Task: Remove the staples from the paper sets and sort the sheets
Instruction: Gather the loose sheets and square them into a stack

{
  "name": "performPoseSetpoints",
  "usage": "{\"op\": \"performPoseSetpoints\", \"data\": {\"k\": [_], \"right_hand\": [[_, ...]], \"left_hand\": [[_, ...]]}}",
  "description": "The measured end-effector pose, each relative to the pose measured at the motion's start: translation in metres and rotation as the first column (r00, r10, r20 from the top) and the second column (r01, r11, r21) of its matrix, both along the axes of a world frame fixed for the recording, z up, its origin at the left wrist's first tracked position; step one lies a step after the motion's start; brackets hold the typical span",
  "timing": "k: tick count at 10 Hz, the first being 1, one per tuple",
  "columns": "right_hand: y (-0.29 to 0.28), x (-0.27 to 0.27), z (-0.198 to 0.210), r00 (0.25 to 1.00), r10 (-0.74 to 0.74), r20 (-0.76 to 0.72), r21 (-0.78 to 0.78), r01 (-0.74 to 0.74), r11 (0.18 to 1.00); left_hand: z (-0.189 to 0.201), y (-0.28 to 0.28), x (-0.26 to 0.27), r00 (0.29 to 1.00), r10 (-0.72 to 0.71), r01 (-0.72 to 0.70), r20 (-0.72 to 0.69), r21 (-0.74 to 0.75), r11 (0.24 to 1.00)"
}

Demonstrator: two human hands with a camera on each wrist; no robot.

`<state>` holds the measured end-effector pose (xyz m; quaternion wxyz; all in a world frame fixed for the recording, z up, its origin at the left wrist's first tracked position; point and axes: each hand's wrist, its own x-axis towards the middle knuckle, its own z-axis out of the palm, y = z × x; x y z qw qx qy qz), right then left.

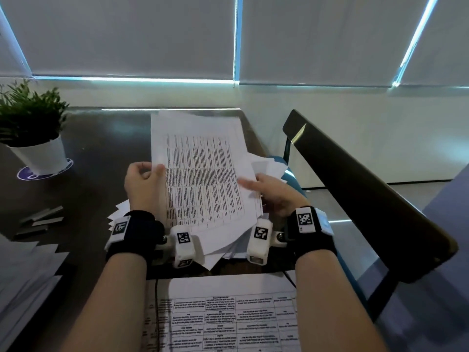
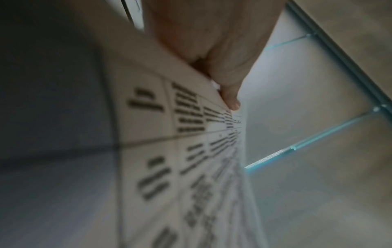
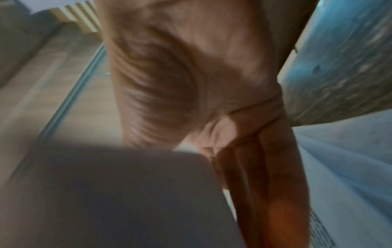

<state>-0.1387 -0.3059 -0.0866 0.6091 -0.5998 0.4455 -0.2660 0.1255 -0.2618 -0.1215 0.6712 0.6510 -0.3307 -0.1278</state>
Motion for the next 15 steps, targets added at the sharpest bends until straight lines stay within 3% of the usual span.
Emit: {"op": "performPoseSetpoints", "data": {"k": [1,2,3,4,5,6,8,9,10,11,12,13,14,15], "right_hand": [[-0.004,0.011,-0.009,0.954,-0.002,-0.300,-0.148,-0.045,0.988],[-0.007,0.012,-0.015,0.950,-0.113,-0.290,-0.180,0.062,0.982],[-0.012,-0.009,-0.017,0.956,-0.294,-0.018,-0.113,0.290,0.950],[-0.029,-0.037,-0.021,0.855,-0.493,0.161,0.044,0.493,0.869],[-0.036,-0.045,-0.029,0.771,-0.588,0.244,0.238,0.540,0.807],[-0.039,-0.045,-0.032,0.748,-0.628,0.215,0.319,0.554,0.769],[-0.030,-0.045,-0.023,0.674,-0.687,0.273,0.409,0.564,0.717],[-0.039,-0.046,-0.030,0.687,-0.686,0.240,0.401,0.574,0.714],[-0.039,-0.043,-0.033,0.761,-0.626,0.174,0.366,0.540,0.758],[-0.033,-0.032,-0.035,0.879,-0.471,0.070,0.209,0.449,0.869],[-0.025,-0.012,-0.034,0.928,-0.336,-0.162,0.039,0.347,0.937],[-0.017,0.003,-0.028,0.917,-0.233,-0.324,-0.043,0.232,0.972],[-0.015,0.007,-0.025,0.866,-0.231,-0.443,-0.139,0.188,0.972],[-0.016,0.007,-0.022,0.813,-0.270,-0.515,-0.204,0.189,0.960]], "left_hand": [[-0.001,-0.007,-0.006,0.990,-0.108,0.098,0.087,0.109,0.989],[-0.003,-0.013,0.004,0.977,-0.215,0.211,-0.002,0.215,0.954],[-0.006,-0.012,0.031,0.974,-0.213,0.164,0.074,0.413,0.896],[-0.017,-0.001,0.056,0.968,-0.197,0.059,0.153,0.626,0.778],[-0.017,0.000,0.062,0.907,-0.369,0.097,0.202,0.753,0.651],[-0.016,-0.004,0.058,0.902,-0.390,0.124,0.185,0.754,0.646],[-0.018,0.001,0.042,0.835,-0.410,-0.122,0.368,0.850,0.513],[-0.014,0.004,0.040,0.821,-0.467,-0.086,0.328,0.880,0.468],[-0.010,-0.001,0.040,0.797,-0.507,-0.085,0.327,0.893,0.442],[-0.003,-0.010,0.032,0.787,-0.554,0.002,0.271,0.897,0.441],[0.000,-0.013,0.028,0.823,-0.517,0.027,0.236,0.892,0.451],[-0.015,-0.017,0.041,0.862,-0.403,-0.059,0.308,0.850,0.524],[-0.016,-0.013,0.042,0.888,-0.340,-0.088,0.311,0.839,0.537],[-0.020,-0.018,0.045,0.891,-0.369,-0.047,0.265,0.861,0.506]]}}
